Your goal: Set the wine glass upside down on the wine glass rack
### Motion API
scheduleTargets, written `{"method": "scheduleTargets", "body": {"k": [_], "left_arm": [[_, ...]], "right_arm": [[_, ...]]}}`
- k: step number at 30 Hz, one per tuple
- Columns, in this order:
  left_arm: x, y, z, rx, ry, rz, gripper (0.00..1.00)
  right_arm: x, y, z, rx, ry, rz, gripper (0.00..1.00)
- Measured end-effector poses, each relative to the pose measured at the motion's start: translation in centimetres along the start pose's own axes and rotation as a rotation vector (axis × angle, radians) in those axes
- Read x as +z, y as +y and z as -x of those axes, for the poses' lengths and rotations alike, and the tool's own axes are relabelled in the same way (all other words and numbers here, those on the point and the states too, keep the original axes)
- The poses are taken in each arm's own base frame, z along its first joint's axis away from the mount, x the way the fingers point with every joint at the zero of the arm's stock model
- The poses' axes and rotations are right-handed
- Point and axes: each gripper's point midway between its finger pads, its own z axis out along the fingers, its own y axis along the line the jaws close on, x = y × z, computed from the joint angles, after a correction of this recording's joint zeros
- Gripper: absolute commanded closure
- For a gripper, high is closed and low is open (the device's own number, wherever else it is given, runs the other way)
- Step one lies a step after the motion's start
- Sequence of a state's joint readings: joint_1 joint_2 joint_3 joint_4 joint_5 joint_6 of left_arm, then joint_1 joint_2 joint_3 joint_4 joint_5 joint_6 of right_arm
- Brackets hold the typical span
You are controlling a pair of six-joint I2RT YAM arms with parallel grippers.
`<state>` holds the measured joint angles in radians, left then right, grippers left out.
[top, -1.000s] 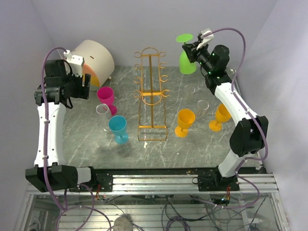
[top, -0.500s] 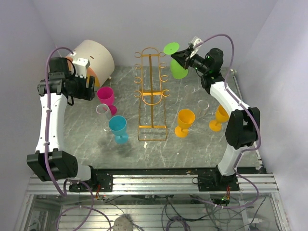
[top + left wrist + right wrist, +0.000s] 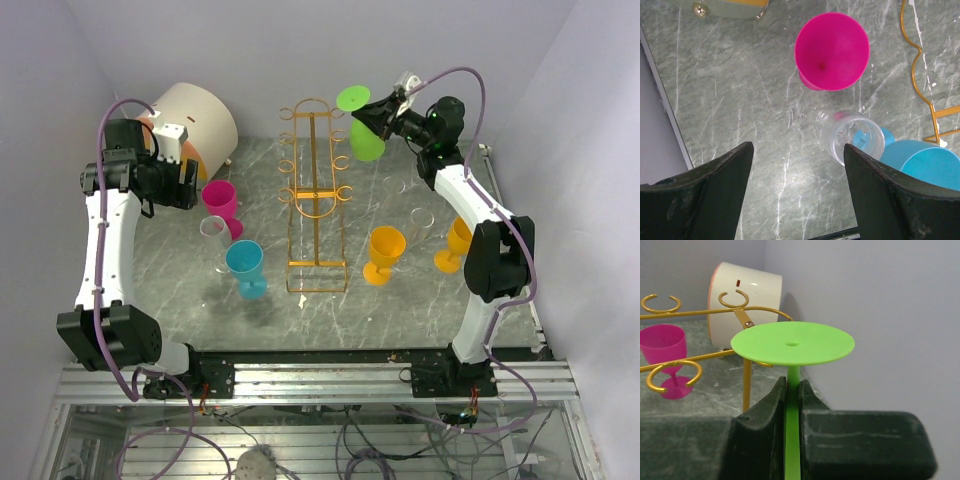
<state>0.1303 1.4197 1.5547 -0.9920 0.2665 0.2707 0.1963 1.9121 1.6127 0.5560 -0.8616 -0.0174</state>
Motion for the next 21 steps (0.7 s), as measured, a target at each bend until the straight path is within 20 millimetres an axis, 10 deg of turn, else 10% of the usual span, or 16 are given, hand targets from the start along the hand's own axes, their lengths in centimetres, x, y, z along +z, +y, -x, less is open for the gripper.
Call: {"method": "scheduleTargets", "body": {"k": [21], "left_arm": [[0.1,0.1,-0.1,-0.004,0.004,0.001,0.16]], "right_arm": [[1.4,1.7,-2.1,0.015,0.024,0.095,1.00]]}}
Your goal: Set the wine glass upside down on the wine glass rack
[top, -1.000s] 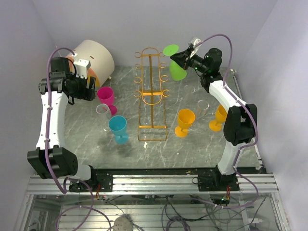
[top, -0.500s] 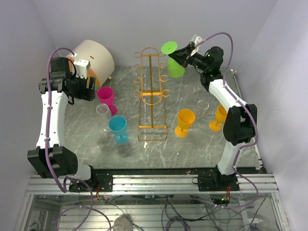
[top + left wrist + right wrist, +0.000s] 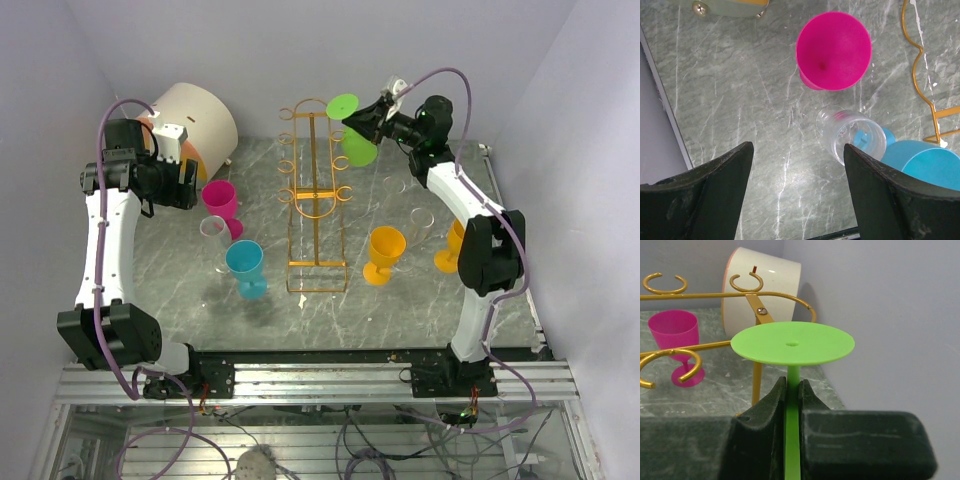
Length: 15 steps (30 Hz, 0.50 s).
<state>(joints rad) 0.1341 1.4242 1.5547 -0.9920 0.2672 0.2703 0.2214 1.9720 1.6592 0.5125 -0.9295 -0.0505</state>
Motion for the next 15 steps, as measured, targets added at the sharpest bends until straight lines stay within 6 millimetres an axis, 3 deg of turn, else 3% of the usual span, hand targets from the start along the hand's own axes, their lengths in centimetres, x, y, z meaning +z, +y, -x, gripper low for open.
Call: {"method": "scheduleTargets", "body": {"k": [15], "left_arm": [[0.5,-0.3,-0.3,-0.005,0.010,-0.023,0.16]], "right_arm": [[1.2,0.6,0.2,-0.015,0.001,0.037,1.00]]}}
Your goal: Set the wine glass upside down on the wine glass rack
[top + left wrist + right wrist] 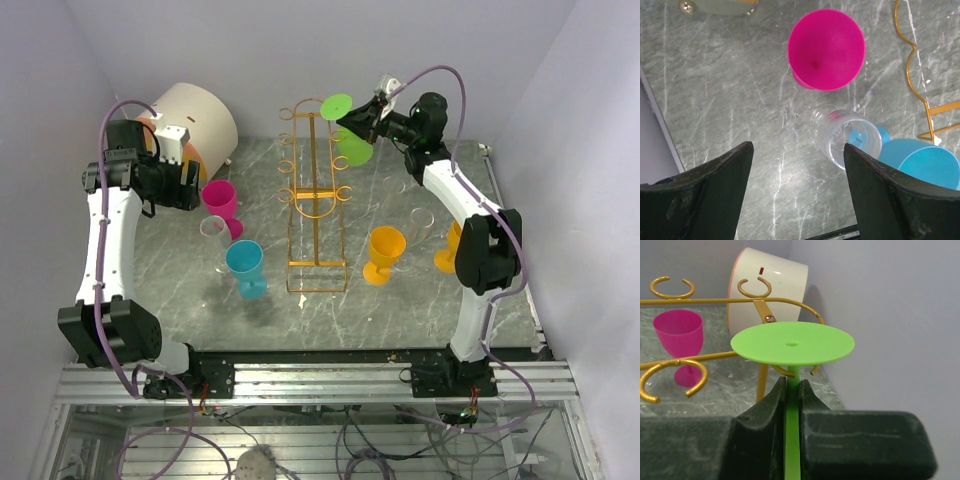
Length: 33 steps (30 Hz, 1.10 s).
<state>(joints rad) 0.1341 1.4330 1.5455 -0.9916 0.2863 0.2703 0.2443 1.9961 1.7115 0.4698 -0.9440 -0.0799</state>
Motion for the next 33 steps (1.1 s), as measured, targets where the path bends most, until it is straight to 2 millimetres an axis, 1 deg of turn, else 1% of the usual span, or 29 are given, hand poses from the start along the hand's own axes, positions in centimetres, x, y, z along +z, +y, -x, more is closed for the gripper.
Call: {"method": "scheduleTargets", "body": {"k": [6,8,11,13,14,16,17,18,20,22,25,27,30,33], "left_arm": [[1.1,-0.8,-0.1,-0.012,0.017,-0.066,0.16],[1.7,-0.9,0.0,-0.018,0.025,-0.092,0.16],[2.9,-1.1,0.5,-0.027,0.035,-0.133,0.18],[3.8,-1.1,0.8,-0.036,0.043,-0.156,0.20],[4.3,-1.0,1.0,-0.042,0.048,-0.162,0.21],[5.2,-0.7,1.4,-0.055,0.057,-0.168,0.21],[5.6,-0.6,1.5,-0.058,0.060,-0.169,0.21],[5.8,-0.4,1.7,-0.062,0.061,-0.170,0.21],[6.2,-0.2,2.2,-0.068,0.055,-0.169,0.23],[6.4,0.0,2.9,-0.073,0.046,-0.167,0.27],[6.5,0.2,3.8,-0.069,0.028,-0.163,0.34],[6.7,0.1,4.1,-0.063,0.024,-0.165,0.36],[7.0,-0.1,4.0,-0.063,0.032,-0.167,0.37],[7.4,-0.4,3.9,-0.057,0.042,-0.172,0.38]], "right_arm": [[0.5,0.4,-0.9,0.013,0.017,0.003,1.00],[0.7,0.5,-1.6,0.022,0.024,0.004,1.00],[0.8,0.2,-2.0,0.019,0.022,-0.006,0.73],[0.8,0.0,-2.2,0.021,0.022,-0.021,0.60],[0.8,0.0,-2.4,0.021,0.022,-0.029,0.48],[0.6,0.1,-3.3,0.035,0.035,-0.043,0.32],[0.4,0.1,-3.7,0.039,0.043,-0.049,0.27],[0.3,0.2,-4.1,0.045,0.051,-0.057,0.24],[0.0,0.3,-4.7,0.043,0.065,-0.070,0.21],[-0.5,0.5,-5.0,0.042,0.077,-0.085,0.18],[-1.2,0.8,-4.6,0.031,0.088,-0.113,0.17],[-1.8,0.9,-4.1,0.019,0.088,-0.140,0.16],[-2.8,1.1,-2.8,-0.009,0.081,-0.183,0.15],[-3.4,0.2,-0.9,-0.053,0.070,-0.243,0.15]]}}
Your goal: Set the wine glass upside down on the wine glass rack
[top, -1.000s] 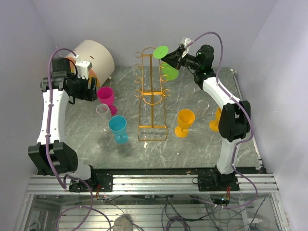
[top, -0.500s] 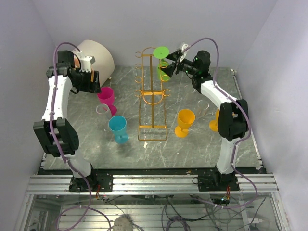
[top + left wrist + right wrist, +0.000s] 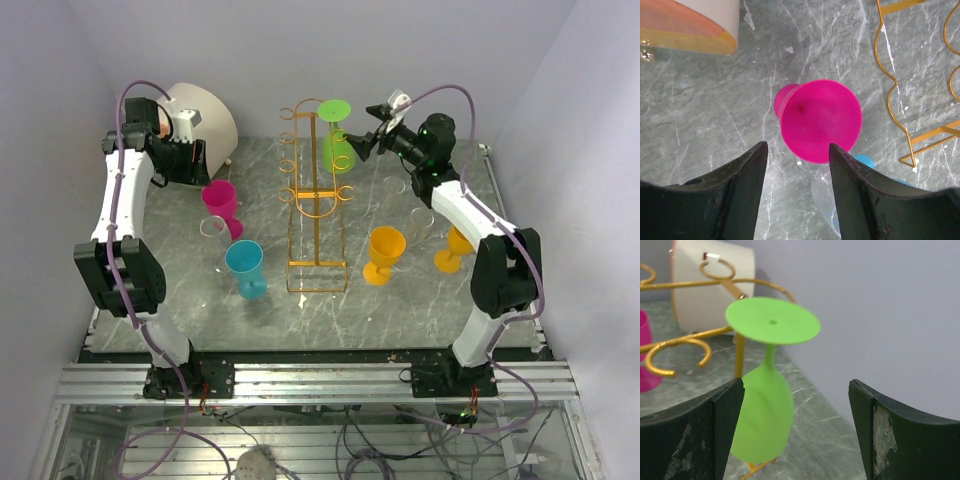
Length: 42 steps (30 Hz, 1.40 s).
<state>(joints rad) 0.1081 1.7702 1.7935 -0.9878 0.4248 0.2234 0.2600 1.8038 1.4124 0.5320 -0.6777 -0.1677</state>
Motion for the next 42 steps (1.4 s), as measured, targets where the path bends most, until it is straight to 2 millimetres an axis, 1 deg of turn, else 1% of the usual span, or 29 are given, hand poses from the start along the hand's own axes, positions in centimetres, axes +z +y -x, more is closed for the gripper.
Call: {"method": "scheduleTargets", "body": {"k": [2,4,5,6,7,9,12,14,18,20,22,24,26,27,30,32,33,36,39,41,42], "left_arm": [[0.2,-0.1,0.0,0.002,0.005,0.002,0.40],[0.5,0.0,0.0,0.001,0.009,0.010,0.42],[0.6,0.1,0.0,-0.001,0.010,0.017,0.43],[0.7,0.2,0.0,-0.002,0.010,0.026,0.45],[0.8,0.3,0.1,-0.001,0.011,0.035,0.48],[1.0,0.6,0.1,0.001,0.013,0.059,0.53],[1.5,0.8,0.3,0.005,0.015,0.084,0.55],[1.9,0.9,0.3,0.005,0.020,0.093,0.55],[3.0,1.1,-0.1,0.003,0.045,0.105,0.56],[3.6,1.1,-0.4,0.005,0.059,0.108,0.56],[4.0,1.1,-0.6,0.008,0.069,0.111,0.56],[4.3,1.1,-0.8,0.012,0.076,0.117,0.58],[4.5,1.2,-1.1,0.012,0.085,0.125,0.59],[4.6,1.3,-1.2,0.013,0.087,0.129,0.62],[5.0,1.6,-2.0,0.008,0.105,0.142,0.76],[5.3,1.8,-2.5,0.007,0.116,0.152,0.89],[5.4,1.9,-2.7,0.006,0.120,0.155,0.92],[5.3,2.1,-2.7,0.012,0.116,0.170,0.93],[4.7,1.8,-2.5,0.019,0.111,0.174,0.93],[3.7,1.3,-1.9,0.032,0.097,0.181,0.93],[2.6,0.9,-1.2,0.045,0.085,0.193,0.93]], "right_arm": [[-0.5,-1.0,1.2,-0.029,-0.003,-0.053,0.13],[-1.7,-1.5,2.3,-0.058,-0.003,-0.112,0.12],[-2.6,-1.3,2.5,-0.066,0.002,-0.135,0.12],[-3.6,-1.2,2.7,-0.073,0.008,-0.161,0.08],[-4.6,-0.9,2.9,-0.075,0.013,-0.188,0.01],[-6.4,-0.8,3.3,-0.065,0.016,-0.252,0.00],[-9.2,-1.2,4.7,0.005,-0.004,-0.385,0.00],[-11.6,-1.5,6.3,0.101,-0.052,-0.505,0.00],[-16.1,-1.2,9.8,0.265,-0.182,-0.660,0.00],[-17.5,-1.1,11.7,0.303,-0.228,-0.694,0.00],[-18.7,-1.0,13.1,0.333,-0.254,-0.721,0.00],[-19.4,-0.7,13.8,0.347,-0.261,-0.732,0.00],[-20.1,-0.4,13.9,0.359,-0.248,-0.745,0.00],[-20.3,-0.3,13.8,0.363,-0.242,-0.750,0.00],[-21.0,-0.2,13.3,0.373,-0.212,-0.773,0.00],[-21.2,-0.1,12.9,0.378,-0.192,-0.783,0.00],[-21.3,-0.1,12.6,0.380,-0.181,-0.787,0.00],[-21.3,0.1,11.9,0.387,-0.149,-0.787,0.00],[-21.2,0.3,11.3,0.395,-0.118,-0.783,0.00],[-21.3,0.5,11.6,0.396,-0.116,-0.777,0.00],[-21.4,0.6,12.0,0.395,-0.120,-0.772,0.00]]}}
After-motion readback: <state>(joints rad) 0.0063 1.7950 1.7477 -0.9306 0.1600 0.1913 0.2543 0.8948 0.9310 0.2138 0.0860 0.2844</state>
